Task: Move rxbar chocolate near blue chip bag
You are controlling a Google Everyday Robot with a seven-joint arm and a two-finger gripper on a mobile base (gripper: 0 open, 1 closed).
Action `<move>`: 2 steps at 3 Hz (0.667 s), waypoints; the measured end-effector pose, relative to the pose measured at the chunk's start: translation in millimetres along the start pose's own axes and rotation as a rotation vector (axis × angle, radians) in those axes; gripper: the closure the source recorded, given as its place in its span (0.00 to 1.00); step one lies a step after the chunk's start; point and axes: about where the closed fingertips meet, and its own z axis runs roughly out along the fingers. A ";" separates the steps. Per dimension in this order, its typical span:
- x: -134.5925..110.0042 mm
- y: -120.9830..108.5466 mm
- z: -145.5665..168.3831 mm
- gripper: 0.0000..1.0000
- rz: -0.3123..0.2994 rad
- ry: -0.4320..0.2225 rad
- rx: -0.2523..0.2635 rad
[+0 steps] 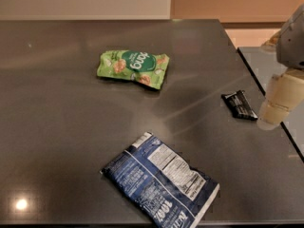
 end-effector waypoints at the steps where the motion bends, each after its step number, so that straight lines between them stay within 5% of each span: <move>1: 2.4 4.3 16.2 0.00 0.032 -0.005 -0.014; 2: 10.6 3.1 39.9 0.00 0.076 -0.008 -0.023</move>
Offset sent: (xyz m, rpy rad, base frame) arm 0.0140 -0.0109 -0.0750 0.0582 0.0593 -0.1161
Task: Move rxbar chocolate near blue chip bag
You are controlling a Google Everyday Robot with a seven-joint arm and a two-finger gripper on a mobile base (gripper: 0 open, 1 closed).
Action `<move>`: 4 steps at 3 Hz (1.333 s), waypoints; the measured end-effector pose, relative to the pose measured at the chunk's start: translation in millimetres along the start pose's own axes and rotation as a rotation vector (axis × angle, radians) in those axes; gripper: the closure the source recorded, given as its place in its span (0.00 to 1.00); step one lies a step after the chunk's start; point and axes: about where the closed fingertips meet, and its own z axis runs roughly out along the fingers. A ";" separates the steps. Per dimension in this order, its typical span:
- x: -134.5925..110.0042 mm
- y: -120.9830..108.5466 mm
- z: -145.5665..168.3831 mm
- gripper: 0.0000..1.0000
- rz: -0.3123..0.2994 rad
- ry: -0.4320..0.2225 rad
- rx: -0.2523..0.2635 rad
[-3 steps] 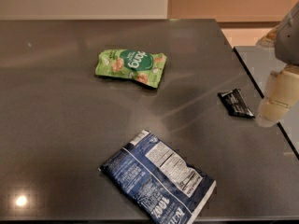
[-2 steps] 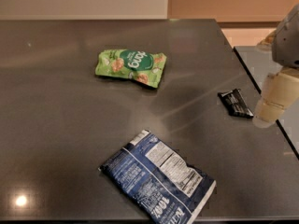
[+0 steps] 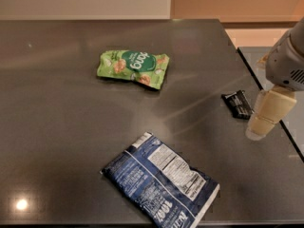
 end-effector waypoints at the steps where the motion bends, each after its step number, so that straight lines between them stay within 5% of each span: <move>1: 9.6 -12.5 24.4 0.00 0.051 0.005 -0.007; 4: 27.8 -39.9 77.6 0.00 0.123 0.032 -0.033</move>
Offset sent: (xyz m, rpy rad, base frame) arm 0.0409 -0.0289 -0.0693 0.0226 0.0556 -0.1208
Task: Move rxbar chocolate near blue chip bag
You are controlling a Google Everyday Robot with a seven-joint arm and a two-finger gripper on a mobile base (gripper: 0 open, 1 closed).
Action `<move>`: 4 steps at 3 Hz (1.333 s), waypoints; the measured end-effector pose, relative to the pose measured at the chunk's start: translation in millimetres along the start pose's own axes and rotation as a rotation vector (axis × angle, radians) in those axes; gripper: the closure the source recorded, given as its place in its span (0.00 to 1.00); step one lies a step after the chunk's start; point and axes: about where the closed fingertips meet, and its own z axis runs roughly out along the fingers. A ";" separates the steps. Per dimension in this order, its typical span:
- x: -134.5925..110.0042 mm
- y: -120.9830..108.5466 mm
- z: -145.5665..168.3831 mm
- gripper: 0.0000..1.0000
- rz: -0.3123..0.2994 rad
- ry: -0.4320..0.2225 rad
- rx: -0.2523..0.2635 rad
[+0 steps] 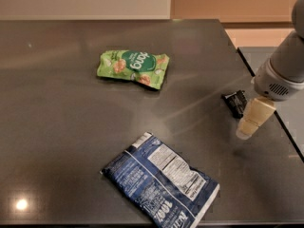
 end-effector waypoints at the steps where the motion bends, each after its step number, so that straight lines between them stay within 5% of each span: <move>1: 1.0 -9.0 8.6 0.00 0.014 0.004 -0.008; 3: 1.8 -25.9 23.5 0.00 0.046 0.000 -0.027; 4: 2.2 -31.5 29.7 0.17 0.057 0.011 -0.037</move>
Offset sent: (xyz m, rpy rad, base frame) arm 0.0281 -0.0127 -0.0243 0.0232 0.0345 -0.0394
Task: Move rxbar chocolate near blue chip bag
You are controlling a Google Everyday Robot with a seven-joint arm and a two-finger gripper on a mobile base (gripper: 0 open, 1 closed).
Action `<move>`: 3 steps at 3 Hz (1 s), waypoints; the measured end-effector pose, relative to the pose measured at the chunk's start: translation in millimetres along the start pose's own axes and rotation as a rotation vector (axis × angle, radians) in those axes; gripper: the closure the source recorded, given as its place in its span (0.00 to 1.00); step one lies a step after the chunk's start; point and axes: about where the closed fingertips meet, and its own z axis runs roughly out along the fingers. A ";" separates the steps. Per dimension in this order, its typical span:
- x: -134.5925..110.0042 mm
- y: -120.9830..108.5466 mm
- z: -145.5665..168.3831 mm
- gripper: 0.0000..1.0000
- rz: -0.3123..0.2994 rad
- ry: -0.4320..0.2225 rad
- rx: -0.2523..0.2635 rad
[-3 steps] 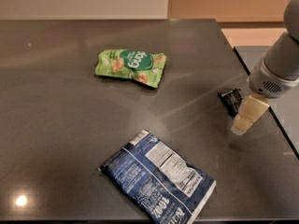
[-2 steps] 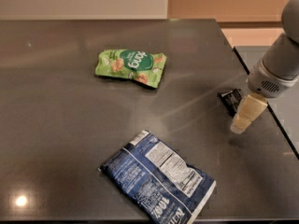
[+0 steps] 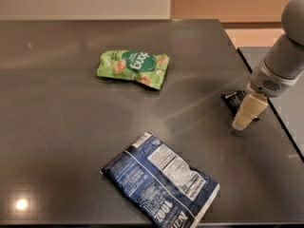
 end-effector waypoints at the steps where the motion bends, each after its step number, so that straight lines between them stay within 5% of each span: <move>1: 1.5 -4.3 5.0 0.39 0.007 0.010 -0.012; 3: 1.3 -6.5 2.1 0.87 0.010 0.012 -0.015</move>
Offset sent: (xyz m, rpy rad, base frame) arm 0.0089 -0.0092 -0.0053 -0.0020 0.0281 -0.0172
